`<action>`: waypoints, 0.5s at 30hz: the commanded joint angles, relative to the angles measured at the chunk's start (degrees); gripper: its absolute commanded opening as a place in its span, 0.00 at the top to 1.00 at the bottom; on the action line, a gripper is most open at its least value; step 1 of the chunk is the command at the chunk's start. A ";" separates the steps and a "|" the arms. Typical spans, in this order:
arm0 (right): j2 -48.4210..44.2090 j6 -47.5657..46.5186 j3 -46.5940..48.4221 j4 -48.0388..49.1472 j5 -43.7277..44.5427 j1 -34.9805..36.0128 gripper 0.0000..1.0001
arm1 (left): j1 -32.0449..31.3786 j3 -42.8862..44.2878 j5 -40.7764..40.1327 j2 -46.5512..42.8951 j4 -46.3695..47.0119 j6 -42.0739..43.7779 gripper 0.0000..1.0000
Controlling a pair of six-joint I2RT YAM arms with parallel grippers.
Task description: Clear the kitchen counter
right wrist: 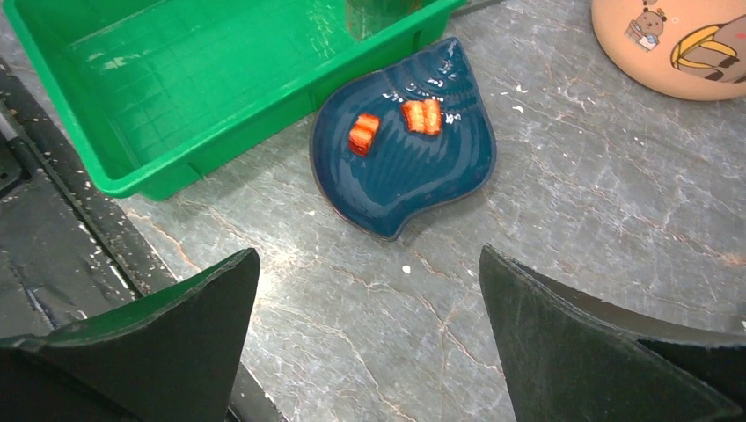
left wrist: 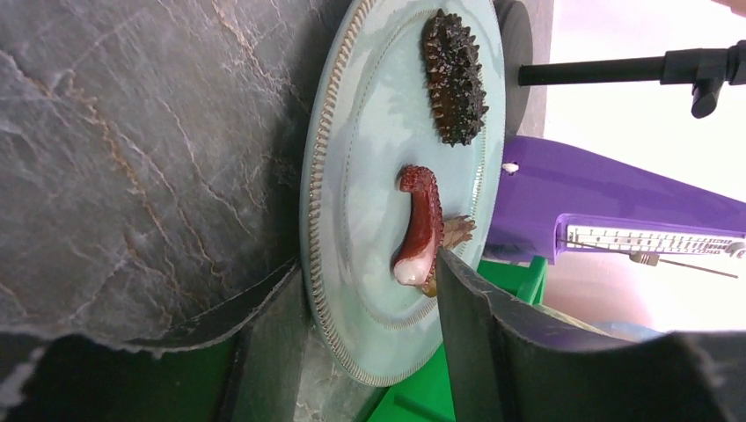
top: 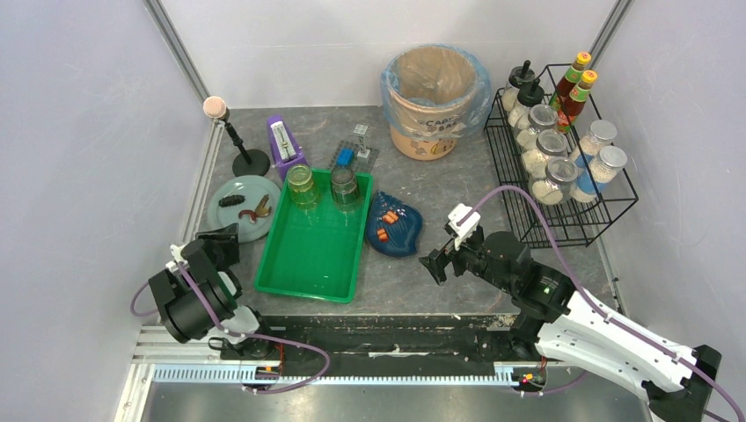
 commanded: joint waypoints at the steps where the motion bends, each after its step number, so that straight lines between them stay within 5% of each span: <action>1: 0.76 -1.55 2.52 0.45 2.65 0.20 0.02 | -0.79 0.02 -2.49 4.98 4.14 -2.62 0.41; 5: 1.50 -1.65 3.24 0.08 3.15 0.20 0.02 | -0.85 0.33 -2.66 6.81 6.41 -3.18 0.47; 15: 2.86 -1.80 3.70 -0.48 4.42 0.20 0.02 | -0.81 -1.95 -3.45 12.07 17.26 -7.43 0.87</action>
